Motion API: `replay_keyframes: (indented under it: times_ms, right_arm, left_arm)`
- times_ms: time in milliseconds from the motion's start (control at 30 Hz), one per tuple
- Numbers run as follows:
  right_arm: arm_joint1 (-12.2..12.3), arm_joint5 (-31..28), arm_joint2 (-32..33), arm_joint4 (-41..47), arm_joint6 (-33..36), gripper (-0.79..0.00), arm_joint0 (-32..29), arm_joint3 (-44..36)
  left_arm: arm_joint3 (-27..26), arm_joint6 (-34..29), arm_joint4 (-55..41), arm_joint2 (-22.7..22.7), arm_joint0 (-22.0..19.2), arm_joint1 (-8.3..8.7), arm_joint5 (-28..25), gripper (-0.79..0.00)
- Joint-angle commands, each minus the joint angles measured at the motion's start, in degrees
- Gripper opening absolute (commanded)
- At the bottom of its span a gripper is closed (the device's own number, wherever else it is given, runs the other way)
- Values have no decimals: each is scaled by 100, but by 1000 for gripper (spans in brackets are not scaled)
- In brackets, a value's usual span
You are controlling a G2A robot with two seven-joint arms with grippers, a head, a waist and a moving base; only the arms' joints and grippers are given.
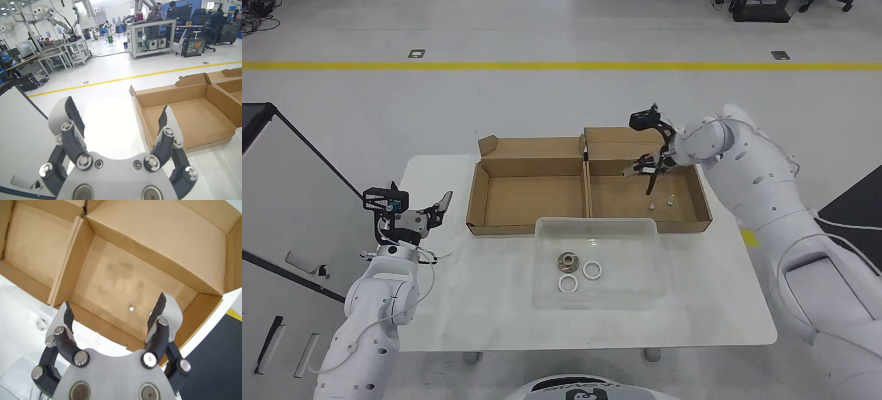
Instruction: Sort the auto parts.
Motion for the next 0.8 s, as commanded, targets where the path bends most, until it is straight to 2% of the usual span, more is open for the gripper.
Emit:
replay_keyframes:
  times_ms: [0,233,433,600,767]
  right_arm:
    - [185,-96,528,349,219,0,-270,-491]
    - [689,-385,2222,1855,1188,0,-1339,-1728]
    - [927,-435,3258,3142,1784,0,-2003,-1997]
    - [1058,-328,3703,4445,1866,0,-2335,-1799]
    - [1207,-359,3677,5470,1866,0,-2477,-1658]
  left_arm:
    - [0,0,0,0,0,0,0,0]
    - [0,0,0,0,0,0,0,0]
    - [0,0,0,0,0,0,0,0]
    - [0,0,0,0,0,0,0,0]
    - [0,0,0,0,0,0,0,0]
